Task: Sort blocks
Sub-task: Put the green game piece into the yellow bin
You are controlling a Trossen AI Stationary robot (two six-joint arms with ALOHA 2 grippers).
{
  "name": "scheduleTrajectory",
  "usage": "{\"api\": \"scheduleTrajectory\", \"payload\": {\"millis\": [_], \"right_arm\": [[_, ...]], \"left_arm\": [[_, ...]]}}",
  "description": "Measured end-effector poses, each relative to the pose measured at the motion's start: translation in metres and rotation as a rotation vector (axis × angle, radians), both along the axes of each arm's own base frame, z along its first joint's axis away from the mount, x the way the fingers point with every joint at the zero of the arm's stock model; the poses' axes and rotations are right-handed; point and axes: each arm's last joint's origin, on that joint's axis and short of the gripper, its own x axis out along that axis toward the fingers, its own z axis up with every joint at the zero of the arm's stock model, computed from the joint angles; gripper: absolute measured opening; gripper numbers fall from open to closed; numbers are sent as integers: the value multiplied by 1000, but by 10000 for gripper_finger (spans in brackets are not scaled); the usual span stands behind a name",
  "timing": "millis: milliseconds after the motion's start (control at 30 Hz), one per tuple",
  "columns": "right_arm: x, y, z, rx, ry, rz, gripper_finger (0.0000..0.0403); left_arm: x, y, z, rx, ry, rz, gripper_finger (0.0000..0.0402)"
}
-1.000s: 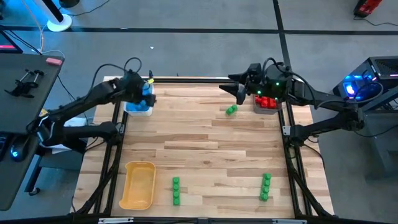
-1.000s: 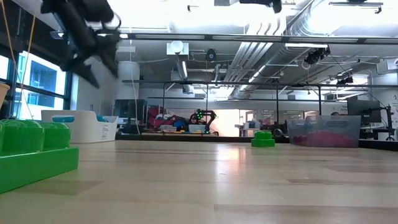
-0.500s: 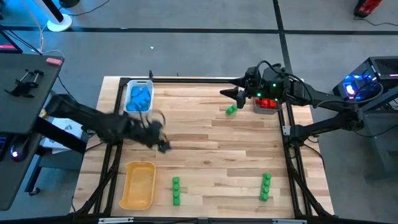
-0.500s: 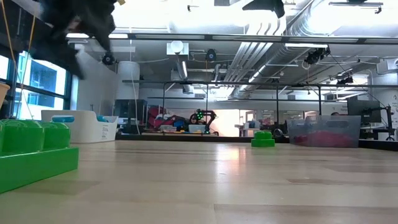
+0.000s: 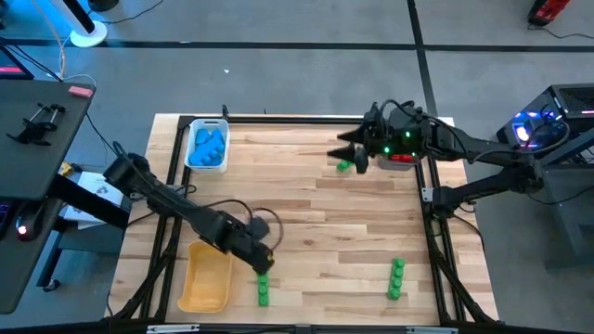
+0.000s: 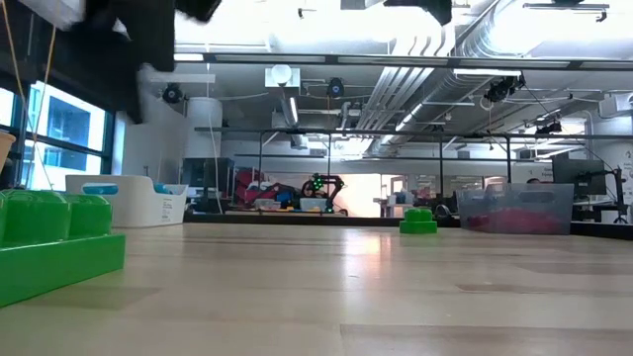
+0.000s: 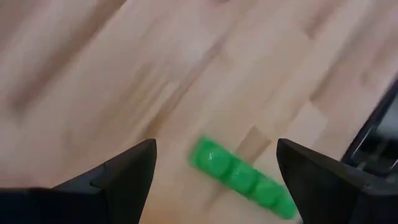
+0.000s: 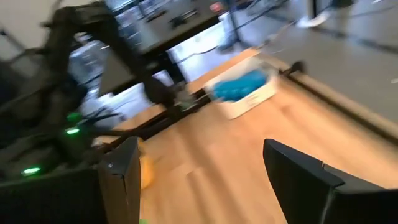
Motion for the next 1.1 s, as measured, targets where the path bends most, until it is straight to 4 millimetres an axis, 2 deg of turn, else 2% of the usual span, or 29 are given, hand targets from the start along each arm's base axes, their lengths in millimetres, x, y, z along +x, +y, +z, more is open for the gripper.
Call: {"api": "scheduleTrajectory", "payload": {"millis": [167, 367, 467, 567, 700, 933, 1100], "right_arm": [[3, 36, 2, 130, -35, 107, 240], [5, 91, 4, 276, -78, 254, 240], [2, 115, 4, 300, -87, 261, 240], [-2, 133, 2, 290, -94, 225, 240], [-5, 149, -1, 267, -100, 177, 240], [-5, 159, -5, 271, -91, 158, 240], [-3, 159, -7, 260, -88, 149, 240]], "left_arm": [[13, -9, -3, 220, -6, -581, 319], [1, -27, -6, 398, -29, -1285, 319], [0, -33, -5, 518, -97, -1540, 319], [6, -39, -3, 609, -205, -1662, 319], [20, -45, -8, 627, -307, -1657, 319], [26, -49, -47, 568, -153, -1718, 319], [27, -52, -60, 562, -116, -1752, 319]]}}
